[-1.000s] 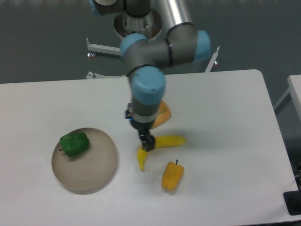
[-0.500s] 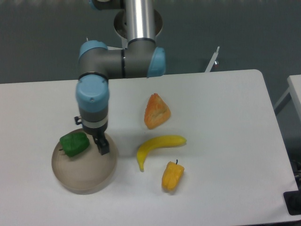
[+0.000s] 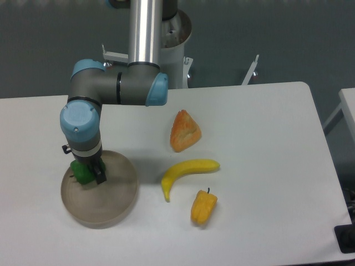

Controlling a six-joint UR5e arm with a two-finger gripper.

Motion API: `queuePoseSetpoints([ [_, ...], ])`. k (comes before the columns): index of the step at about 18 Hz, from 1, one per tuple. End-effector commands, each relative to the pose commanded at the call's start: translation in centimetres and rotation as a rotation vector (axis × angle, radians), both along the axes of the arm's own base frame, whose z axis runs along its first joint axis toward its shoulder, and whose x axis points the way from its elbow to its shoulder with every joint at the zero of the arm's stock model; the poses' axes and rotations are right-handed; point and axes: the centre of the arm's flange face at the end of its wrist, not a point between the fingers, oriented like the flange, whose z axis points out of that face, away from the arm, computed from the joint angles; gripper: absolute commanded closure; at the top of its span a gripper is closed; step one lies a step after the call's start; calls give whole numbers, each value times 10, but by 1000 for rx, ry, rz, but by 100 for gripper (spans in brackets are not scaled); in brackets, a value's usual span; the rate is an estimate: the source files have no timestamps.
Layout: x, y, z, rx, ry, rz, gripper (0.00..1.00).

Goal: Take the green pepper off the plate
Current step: 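Lower the gripper onto the green pepper and close on it, then lift the green pepper off the plate and carry it beside the banana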

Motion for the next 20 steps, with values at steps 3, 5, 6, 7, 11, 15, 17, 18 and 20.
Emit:
queuePoseSetpoints([
  [3,1,5,-6,23,5,0,0],
  [5,2,5,-9,17,4,0,26],
  [6,2,5,-10,17,4,0,42],
  [7,2,5,-9,19,3,0,60],
  [11,2,4,5,38,10,-3,99],
  [15,-11,-2,43,92,29,9,100],
  [17,-43,-10,69,127,41,52,100],
  [18,-57,-15,81,142,46,73,100],
  [20,-89,-25,102,170,59,121,98],
])
